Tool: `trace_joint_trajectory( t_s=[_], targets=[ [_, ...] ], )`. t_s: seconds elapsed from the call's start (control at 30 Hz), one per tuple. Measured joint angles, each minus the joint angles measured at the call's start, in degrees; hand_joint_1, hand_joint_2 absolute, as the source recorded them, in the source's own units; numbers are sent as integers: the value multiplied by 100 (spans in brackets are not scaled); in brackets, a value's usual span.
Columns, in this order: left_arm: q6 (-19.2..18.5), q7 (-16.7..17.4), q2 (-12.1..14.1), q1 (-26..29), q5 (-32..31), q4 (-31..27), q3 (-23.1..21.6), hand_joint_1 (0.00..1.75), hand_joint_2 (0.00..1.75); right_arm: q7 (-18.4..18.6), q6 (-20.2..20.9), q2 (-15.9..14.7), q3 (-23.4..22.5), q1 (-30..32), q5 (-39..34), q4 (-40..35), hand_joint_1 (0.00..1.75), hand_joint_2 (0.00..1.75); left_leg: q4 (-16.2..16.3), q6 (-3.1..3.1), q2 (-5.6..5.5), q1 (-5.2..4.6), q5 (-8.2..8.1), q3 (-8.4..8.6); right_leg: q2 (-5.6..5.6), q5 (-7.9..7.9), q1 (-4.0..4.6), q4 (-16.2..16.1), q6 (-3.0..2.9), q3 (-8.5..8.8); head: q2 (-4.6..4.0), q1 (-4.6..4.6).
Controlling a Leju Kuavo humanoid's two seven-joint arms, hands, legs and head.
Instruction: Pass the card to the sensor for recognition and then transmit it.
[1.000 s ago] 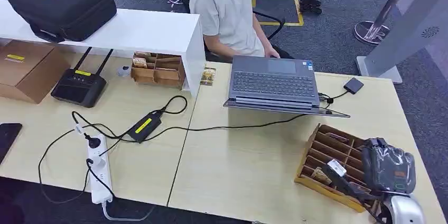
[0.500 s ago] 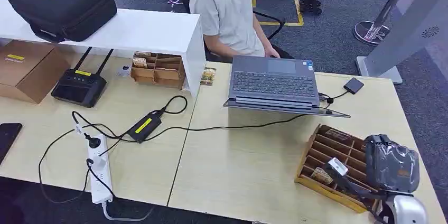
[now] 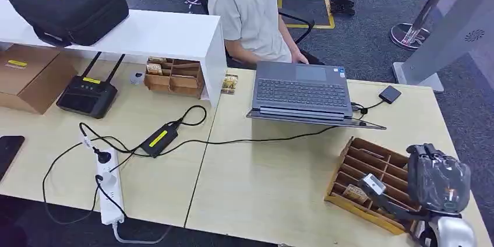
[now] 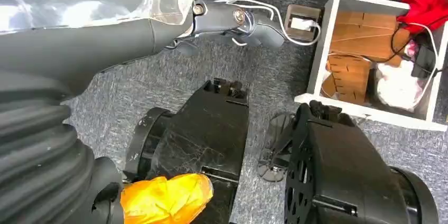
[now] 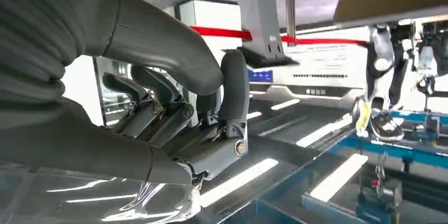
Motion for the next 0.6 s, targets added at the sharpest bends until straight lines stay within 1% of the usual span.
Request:
trace_joint_trajectory(
  t_s=[0.23,0.6],
  targets=[
    [0,4,13,0,-33,-11,0,0,175,0,-111,0,-61,38,70,-63,175,175,0,0,-1,0,0,-1,0,0,0,0,0,0,0,0],
    [2,35,15,-2,-48,-20,0,0,175,0,-149,0,-105,79,88,-138,175,175,0,0,-1,0,0,-1,-1,0,0,0,0,0,0,0]
  ],
)
